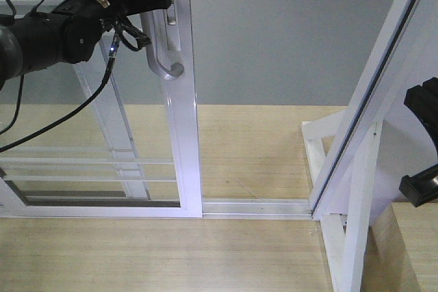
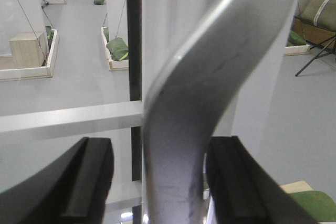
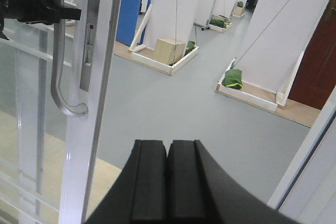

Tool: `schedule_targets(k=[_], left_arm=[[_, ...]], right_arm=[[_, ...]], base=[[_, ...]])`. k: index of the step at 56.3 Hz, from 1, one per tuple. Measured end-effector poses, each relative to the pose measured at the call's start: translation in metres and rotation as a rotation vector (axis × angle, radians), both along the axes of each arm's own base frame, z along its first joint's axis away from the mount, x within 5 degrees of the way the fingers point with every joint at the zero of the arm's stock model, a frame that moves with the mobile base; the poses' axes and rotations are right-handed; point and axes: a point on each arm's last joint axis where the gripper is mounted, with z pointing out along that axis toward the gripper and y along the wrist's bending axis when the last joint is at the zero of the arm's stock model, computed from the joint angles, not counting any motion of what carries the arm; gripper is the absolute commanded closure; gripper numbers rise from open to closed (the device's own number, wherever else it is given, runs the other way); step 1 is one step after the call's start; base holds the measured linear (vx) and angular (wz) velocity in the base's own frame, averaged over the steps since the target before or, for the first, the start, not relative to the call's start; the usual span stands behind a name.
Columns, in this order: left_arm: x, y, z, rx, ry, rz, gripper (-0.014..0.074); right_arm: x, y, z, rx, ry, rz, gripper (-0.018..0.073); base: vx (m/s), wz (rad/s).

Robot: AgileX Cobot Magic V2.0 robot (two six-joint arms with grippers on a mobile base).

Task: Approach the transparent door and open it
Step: 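Close the left gripper around the vertical silver handle, then pull the handle with the left gripper, sliding the glass panel open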

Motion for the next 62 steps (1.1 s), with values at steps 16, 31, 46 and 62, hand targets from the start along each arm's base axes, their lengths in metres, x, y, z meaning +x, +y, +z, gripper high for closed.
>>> schedule_targets(k=[16, 31, 46, 62], left_arm=[[0.000, -0.003, 0.001, -0.052, 0.039, 0.018, 0.0605], [-0.003, 0.006, 0.009, -0.025, 0.070, 0.024, 0.0600], [-0.008, 0.033, 0.022, -0.015, 0.134, 0.062, 0.0599], [-0.008, 0.062, 0.026, -0.017, 0.155, 0.122, 0.0599]], right_arm=[[0.000, 0.000, 0.000, 0.000, 0.000, 0.000, 0.0564], [0.000, 0.000, 0.000, 0.000, 0.000, 0.000, 0.0564], [0.000, 0.000, 0.000, 0.000, 0.000, 0.000, 0.0564], [0.000, 0.000, 0.000, 0.000, 0.000, 0.000, 0.0564]], base=[[0.00, 0.00], [0.00, 0.00], [0.00, 0.00], [0.00, 0.00]])
